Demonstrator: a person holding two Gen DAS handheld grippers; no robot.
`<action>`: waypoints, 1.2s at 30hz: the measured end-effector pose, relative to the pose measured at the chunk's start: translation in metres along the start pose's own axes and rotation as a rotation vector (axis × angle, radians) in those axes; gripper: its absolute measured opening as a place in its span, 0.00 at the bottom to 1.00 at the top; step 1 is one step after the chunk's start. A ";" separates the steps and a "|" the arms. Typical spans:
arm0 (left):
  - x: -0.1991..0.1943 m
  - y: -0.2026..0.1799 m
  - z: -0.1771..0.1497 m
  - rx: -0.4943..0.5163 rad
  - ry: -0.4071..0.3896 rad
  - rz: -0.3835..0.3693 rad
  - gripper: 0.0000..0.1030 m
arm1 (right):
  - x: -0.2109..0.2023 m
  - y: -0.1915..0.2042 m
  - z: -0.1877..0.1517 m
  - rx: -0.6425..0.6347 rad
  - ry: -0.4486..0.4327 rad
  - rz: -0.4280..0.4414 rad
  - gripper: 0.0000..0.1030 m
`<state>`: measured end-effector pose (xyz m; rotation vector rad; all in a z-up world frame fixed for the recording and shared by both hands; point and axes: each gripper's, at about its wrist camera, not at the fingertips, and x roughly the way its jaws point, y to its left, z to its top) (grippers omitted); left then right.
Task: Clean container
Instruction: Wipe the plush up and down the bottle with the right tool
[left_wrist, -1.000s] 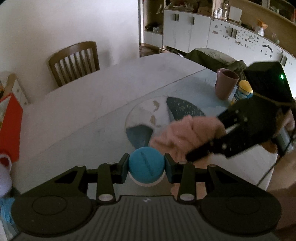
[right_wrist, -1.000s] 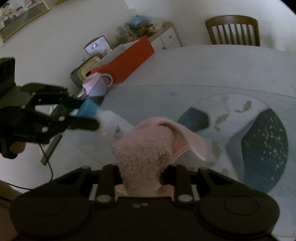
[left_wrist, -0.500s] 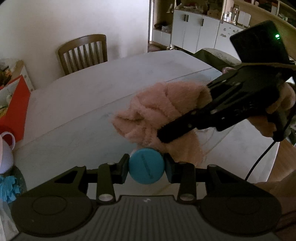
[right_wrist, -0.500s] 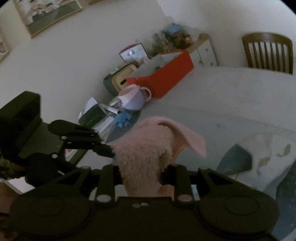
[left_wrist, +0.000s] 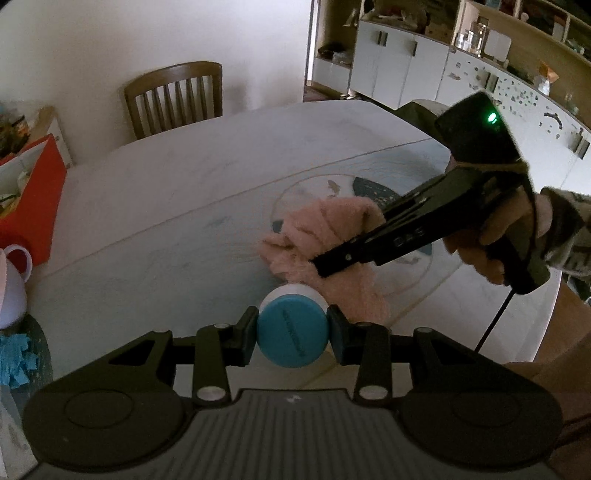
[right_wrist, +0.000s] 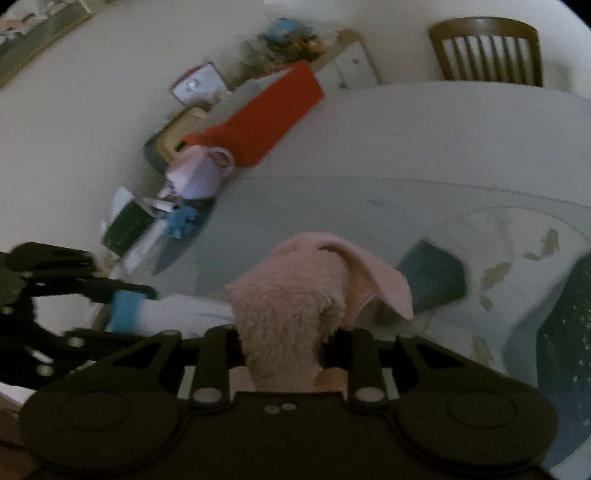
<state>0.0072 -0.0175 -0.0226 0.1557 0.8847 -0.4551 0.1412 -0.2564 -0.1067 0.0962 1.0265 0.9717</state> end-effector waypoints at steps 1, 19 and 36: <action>0.000 0.001 -0.001 -0.014 -0.004 0.004 0.37 | 0.004 -0.004 -0.002 0.015 0.005 -0.017 0.25; -0.008 0.027 -0.023 -0.214 0.001 -0.016 0.37 | -0.034 0.050 -0.001 -0.125 -0.083 0.109 0.25; -0.011 0.030 -0.026 -0.244 0.011 -0.009 0.37 | 0.008 0.020 -0.007 -0.072 0.017 -0.041 0.25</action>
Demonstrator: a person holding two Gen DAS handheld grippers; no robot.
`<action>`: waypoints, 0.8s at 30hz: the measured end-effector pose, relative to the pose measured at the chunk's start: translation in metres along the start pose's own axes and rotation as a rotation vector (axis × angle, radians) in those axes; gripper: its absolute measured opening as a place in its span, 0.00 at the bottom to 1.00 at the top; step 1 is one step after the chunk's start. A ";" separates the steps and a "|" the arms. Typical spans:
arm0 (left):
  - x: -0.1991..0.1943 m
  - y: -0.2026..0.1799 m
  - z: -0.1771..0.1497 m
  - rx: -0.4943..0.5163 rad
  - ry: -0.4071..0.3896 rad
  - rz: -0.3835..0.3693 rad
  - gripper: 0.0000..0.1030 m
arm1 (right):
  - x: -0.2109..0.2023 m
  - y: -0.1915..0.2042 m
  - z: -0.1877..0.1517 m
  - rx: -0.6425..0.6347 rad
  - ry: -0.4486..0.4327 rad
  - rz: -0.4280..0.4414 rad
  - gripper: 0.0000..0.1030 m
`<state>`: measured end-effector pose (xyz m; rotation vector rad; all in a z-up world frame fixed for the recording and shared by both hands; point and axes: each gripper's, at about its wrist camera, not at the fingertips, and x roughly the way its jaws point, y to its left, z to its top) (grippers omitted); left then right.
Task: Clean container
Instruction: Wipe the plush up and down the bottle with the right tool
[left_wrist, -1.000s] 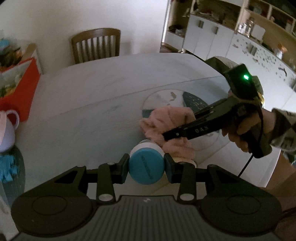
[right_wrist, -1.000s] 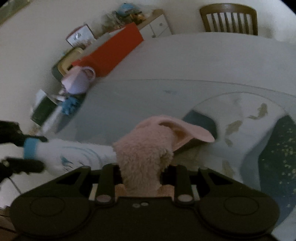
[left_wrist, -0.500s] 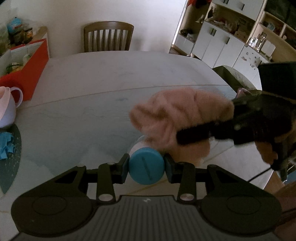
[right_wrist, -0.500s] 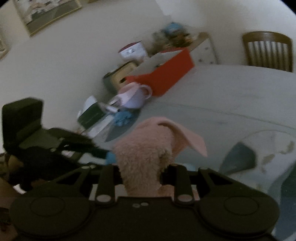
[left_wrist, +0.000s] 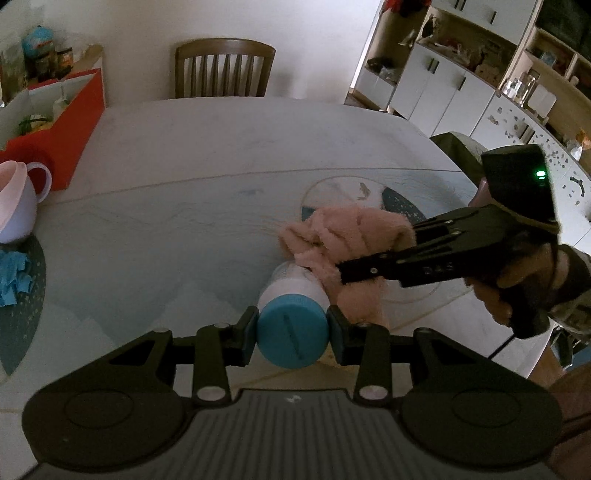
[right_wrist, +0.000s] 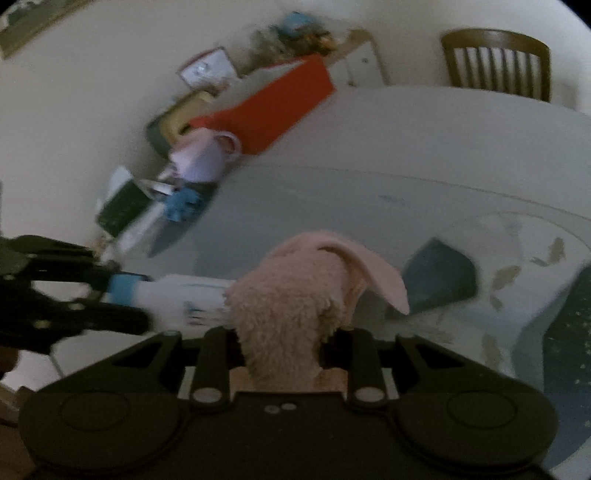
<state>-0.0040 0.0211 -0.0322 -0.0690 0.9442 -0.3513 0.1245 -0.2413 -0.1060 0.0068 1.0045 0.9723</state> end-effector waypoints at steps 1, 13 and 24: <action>0.000 -0.001 0.000 0.001 -0.001 0.001 0.37 | 0.003 -0.003 -0.001 0.000 0.008 -0.015 0.25; -0.001 -0.012 0.004 0.095 -0.007 0.021 0.37 | -0.010 -0.015 0.005 -0.041 -0.003 -0.079 0.25; -0.001 -0.028 0.004 0.210 -0.009 0.036 0.37 | -0.037 0.026 0.036 -0.139 -0.029 0.276 0.25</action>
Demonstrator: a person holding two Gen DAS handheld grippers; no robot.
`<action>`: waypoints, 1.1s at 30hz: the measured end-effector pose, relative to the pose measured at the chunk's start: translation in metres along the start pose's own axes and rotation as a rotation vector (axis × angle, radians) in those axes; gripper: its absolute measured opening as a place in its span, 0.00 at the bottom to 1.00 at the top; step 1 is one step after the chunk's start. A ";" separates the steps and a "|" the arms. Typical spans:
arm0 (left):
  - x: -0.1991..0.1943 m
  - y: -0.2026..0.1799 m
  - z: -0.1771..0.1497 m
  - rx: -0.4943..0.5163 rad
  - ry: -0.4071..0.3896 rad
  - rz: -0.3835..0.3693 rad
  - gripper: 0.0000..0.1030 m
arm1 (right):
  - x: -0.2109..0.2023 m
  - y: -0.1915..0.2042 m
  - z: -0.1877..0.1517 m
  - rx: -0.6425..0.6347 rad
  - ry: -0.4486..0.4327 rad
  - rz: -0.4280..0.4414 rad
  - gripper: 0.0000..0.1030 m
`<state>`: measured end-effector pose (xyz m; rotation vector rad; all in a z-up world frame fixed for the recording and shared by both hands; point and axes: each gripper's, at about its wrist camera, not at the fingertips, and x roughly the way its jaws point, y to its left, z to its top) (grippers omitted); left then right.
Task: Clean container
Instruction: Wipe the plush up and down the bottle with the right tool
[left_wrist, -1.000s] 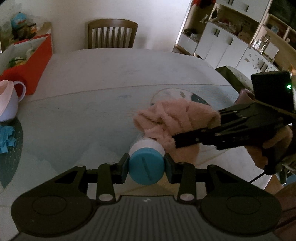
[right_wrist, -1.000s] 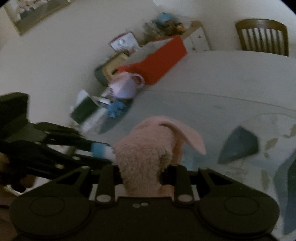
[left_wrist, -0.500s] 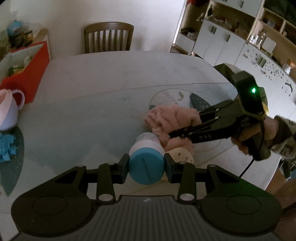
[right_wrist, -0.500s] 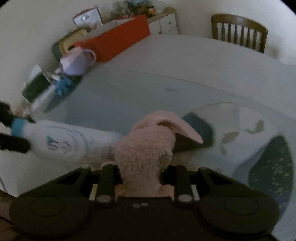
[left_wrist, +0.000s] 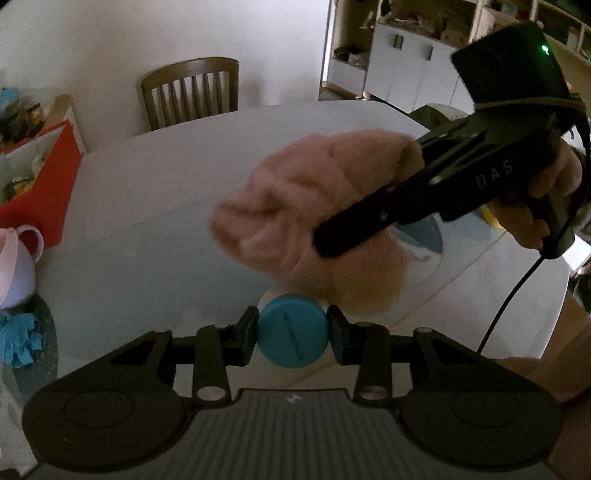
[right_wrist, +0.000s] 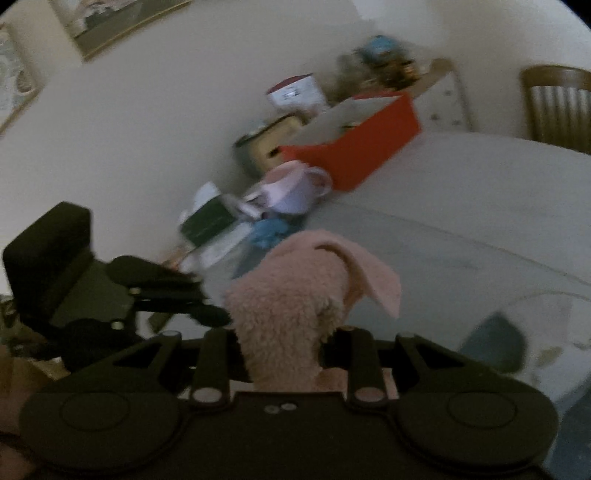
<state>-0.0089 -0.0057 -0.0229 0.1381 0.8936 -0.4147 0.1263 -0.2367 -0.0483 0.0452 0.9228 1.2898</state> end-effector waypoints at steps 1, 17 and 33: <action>0.000 -0.001 0.000 0.006 0.000 0.001 0.37 | 0.003 0.001 0.000 -0.005 0.011 0.006 0.25; -0.001 -0.006 -0.006 0.028 -0.003 0.011 0.37 | 0.035 -0.047 -0.009 0.087 0.089 -0.142 0.25; -0.002 -0.009 -0.005 0.025 -0.012 0.010 0.37 | 0.049 -0.078 -0.029 0.127 0.136 -0.319 0.25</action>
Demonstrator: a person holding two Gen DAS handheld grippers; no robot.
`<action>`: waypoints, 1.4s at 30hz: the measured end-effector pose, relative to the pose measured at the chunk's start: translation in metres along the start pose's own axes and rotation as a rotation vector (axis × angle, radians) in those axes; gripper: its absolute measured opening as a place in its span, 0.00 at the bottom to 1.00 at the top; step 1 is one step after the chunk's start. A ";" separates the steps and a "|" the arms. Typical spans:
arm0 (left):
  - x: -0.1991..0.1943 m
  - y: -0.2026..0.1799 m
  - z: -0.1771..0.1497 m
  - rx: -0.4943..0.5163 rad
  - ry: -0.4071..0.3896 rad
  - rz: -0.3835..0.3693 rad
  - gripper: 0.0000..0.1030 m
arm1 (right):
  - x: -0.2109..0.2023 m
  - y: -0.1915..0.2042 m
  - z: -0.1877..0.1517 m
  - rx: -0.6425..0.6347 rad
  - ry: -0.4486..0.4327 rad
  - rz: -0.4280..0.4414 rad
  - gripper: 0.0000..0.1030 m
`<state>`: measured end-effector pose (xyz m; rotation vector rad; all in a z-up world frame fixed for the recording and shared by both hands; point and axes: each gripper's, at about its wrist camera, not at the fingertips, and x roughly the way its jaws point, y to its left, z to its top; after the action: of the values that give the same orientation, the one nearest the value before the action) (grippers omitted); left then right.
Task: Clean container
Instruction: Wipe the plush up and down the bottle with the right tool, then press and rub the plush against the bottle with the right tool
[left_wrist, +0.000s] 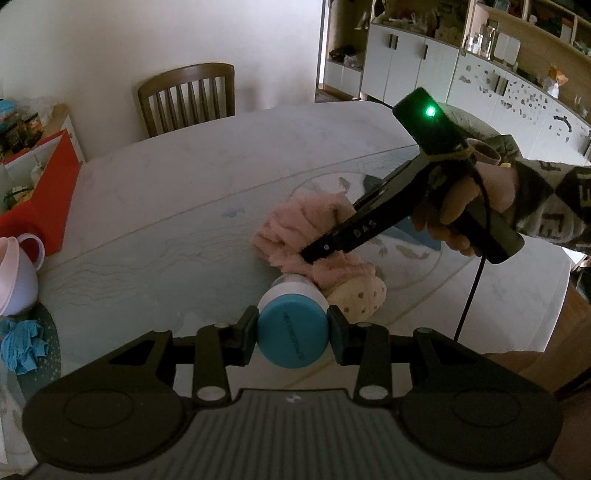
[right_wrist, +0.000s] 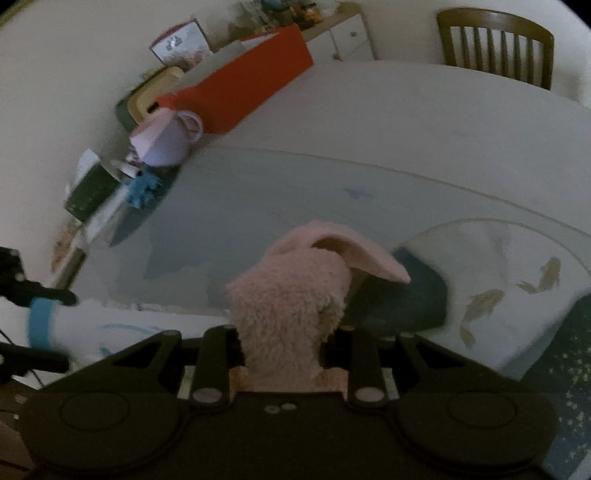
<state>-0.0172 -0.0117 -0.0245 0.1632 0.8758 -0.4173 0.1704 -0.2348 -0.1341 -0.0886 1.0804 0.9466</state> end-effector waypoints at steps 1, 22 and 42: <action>0.000 0.000 -0.001 0.002 0.000 0.000 0.37 | 0.001 0.001 -0.001 -0.020 0.008 -0.034 0.25; 0.000 -0.002 0.004 0.008 -0.003 -0.001 0.37 | -0.089 0.059 0.005 -0.106 -0.185 0.269 0.25; 0.003 0.000 0.009 -0.010 -0.005 -0.003 0.37 | -0.044 0.042 -0.002 -0.120 -0.083 0.098 0.26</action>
<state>-0.0093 -0.0149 -0.0213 0.1518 0.8732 -0.4158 0.1345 -0.2365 -0.0855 -0.0939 0.9579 1.0944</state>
